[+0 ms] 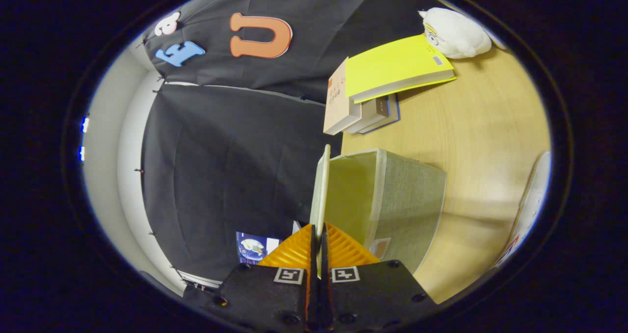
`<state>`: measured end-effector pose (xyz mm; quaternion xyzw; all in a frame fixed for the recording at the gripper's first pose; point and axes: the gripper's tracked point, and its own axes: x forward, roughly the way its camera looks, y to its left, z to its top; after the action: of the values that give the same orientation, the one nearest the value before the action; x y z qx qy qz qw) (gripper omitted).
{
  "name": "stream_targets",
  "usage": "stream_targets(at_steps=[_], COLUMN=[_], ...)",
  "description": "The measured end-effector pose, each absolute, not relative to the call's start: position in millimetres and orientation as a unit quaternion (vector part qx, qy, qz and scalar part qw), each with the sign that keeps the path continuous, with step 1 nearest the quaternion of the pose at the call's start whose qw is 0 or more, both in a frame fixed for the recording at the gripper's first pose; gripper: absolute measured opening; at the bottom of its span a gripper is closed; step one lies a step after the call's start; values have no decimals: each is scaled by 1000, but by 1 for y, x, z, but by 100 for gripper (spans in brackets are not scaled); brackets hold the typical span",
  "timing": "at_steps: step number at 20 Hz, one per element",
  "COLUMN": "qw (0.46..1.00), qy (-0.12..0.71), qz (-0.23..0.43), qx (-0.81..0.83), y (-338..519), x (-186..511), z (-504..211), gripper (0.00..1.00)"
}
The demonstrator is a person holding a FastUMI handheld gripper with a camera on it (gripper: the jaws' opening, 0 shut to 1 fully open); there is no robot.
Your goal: Open the storage box then place both shoes into the box .Put the left shoe in first, then the right shoe, with the right side of both shoes facing outward in a uniform manner.
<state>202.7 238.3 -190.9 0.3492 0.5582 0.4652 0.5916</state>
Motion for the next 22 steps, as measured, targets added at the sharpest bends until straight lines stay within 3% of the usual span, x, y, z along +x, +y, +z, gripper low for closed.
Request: stream_targets(at_steps=[6, 17, 20, 22], qw=[622, 646, 682, 698], qy=[560, 525, 513, 499], qz=[446, 487, 473, 473], qx=[317, 263, 216, 200], y=[285, 451, 478, 490], x=[201, 180, 182, 177], z=[-141, -91, -100, -106], gripper=[6, 10, 22, 54])
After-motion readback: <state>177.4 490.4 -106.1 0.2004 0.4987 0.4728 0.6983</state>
